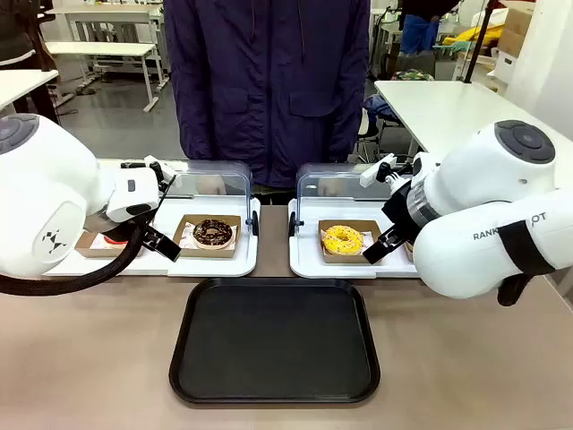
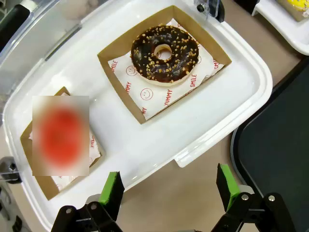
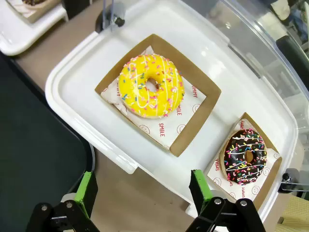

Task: Move the third donut from the left to the tray.
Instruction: Pick up the Paper togo box containing the Donut indicated by the person and place it on the Handle tray.

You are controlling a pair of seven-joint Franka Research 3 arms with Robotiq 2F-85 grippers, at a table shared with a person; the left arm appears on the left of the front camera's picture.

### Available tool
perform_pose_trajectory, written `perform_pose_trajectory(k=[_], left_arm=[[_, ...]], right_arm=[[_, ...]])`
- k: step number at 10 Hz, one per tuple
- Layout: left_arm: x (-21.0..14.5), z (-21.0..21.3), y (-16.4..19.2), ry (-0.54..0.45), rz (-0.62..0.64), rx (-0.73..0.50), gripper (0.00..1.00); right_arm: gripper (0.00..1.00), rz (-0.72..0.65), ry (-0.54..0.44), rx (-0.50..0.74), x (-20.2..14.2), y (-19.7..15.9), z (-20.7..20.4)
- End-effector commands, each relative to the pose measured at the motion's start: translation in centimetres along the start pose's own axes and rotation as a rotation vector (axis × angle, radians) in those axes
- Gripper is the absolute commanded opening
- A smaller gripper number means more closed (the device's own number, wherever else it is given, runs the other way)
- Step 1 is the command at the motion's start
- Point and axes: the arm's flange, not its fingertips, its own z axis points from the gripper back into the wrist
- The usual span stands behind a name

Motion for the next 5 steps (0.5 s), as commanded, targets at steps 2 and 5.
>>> perform_pose_trajectory(k=[2, 5], left_arm=[[0.01, 0.02, 0.0, 0.0, 0.0, 0.0, 1.0], [0.01, 0.02, 0.0, 0.0, 0.0, 0.0, 1.0]], right_arm=[[1.0, 0.0, -0.001, 0.0, 0.02, 0.0, 0.01], [1.0, 0.0, -0.001, 0.0, 0.02, 0.0, 0.01]])
